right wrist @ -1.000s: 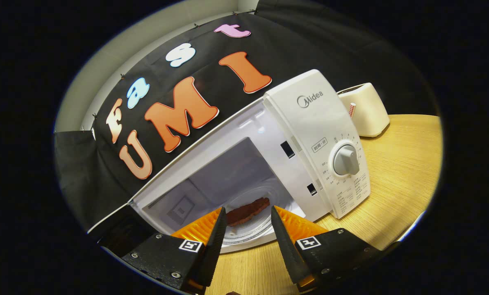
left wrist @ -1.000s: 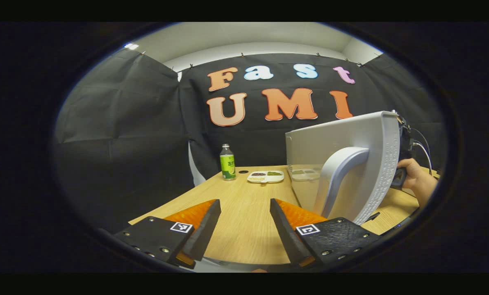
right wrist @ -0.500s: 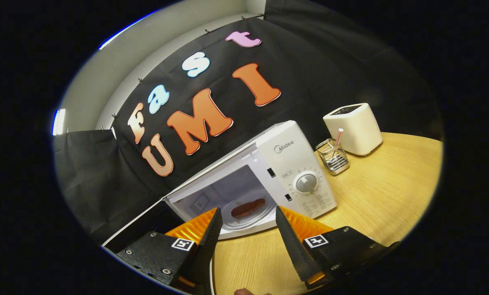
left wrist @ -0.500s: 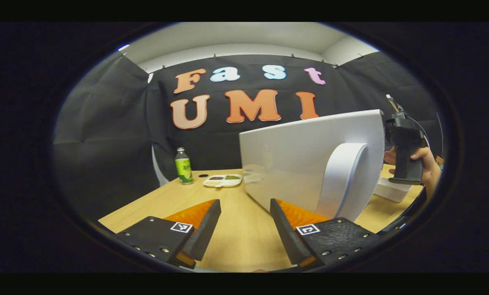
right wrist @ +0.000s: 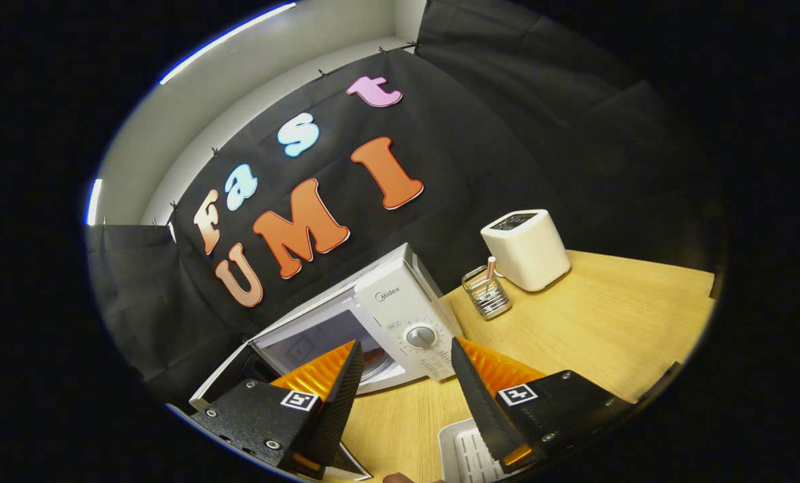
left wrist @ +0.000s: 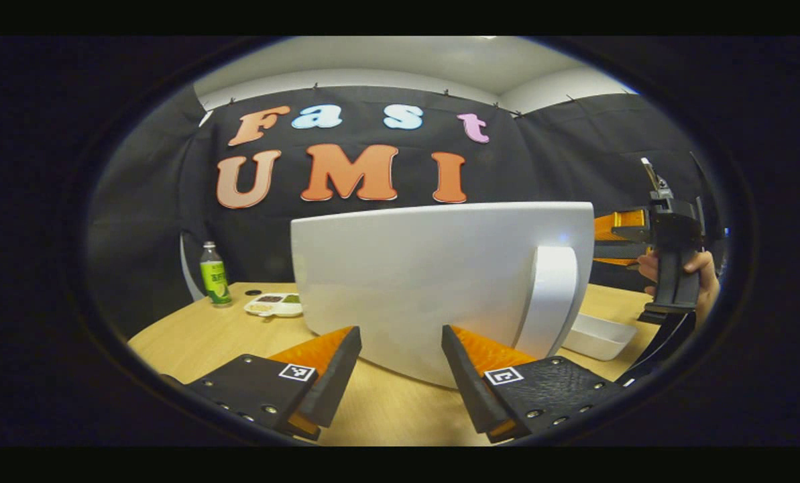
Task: Open the microwave oven with the left hand, put the food in, and close the microwave oven.
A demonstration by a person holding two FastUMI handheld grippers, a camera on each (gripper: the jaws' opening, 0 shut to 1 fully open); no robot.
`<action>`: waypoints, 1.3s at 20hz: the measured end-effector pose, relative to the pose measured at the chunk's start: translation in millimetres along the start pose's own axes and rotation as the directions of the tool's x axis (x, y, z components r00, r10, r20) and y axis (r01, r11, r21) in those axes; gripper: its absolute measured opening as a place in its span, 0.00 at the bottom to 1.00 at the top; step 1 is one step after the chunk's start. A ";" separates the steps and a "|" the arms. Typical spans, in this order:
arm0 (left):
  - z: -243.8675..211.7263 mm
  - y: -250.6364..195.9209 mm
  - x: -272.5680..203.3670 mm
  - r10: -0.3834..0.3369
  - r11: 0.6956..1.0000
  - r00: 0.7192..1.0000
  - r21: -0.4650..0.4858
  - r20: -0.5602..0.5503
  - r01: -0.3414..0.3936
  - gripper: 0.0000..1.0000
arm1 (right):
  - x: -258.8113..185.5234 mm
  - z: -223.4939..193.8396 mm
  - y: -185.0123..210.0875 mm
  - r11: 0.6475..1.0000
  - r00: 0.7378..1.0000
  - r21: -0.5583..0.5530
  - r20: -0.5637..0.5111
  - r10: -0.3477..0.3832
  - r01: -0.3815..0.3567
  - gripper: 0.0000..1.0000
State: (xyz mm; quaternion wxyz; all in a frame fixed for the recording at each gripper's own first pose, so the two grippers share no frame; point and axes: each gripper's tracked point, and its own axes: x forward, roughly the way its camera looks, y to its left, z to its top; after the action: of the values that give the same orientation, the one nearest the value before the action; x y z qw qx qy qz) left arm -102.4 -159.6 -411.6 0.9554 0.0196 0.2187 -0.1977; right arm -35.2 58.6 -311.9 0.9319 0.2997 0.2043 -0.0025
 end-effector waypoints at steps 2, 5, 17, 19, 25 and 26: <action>0.5 -13.5 15.9 -0.037 0.999 0.999 -0.021 0.001 0.037 0.76 | -6.1 10.9 -10.0 0.999 1.000 -0.038 0.017 -0.008 0.009 0.82; -1.5 -29.3 39.0 -0.077 0.996 0.997 -0.048 -0.002 0.077 0.76 | -11.3 16.9 -18.1 0.997 1.000 -0.071 0.026 -0.005 0.007 0.82; -13.5 -59.7 114.4 -0.052 0.997 0.997 -0.054 -0.050 0.049 0.10 | -25.9 29.3 -47.0 0.971 0.998 -0.235 0.062 -0.024 0.038 0.82; -16.0 -63.4 130.1 -0.044 0.998 0.997 -0.044 -0.062 0.042 0.10 | -27.3 29.5 -50.5 0.960 0.997 -0.276 0.066 -0.027 0.044 0.82; -16.7 -69.3 169.6 -0.015 1.000 0.997 -0.012 -0.072 0.014 0.10 | -32.7 31.1 -71.5 0.947 0.997 -0.315 0.061 -0.047 0.064 0.82; -15.8 -71.3 175.8 -0.014 1.000 0.998 -0.008 -0.069 0.013 0.10 | -32.4 31.6 -75.4 0.948 0.997 -0.312 0.060 -0.053 0.069 0.82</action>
State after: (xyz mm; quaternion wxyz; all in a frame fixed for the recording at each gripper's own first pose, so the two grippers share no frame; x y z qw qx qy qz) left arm 8.8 -288.3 -497.3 0.9459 0.0215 0.2525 -0.2025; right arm -62.5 -24.7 -318.3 0.9720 0.1414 0.1877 -0.0065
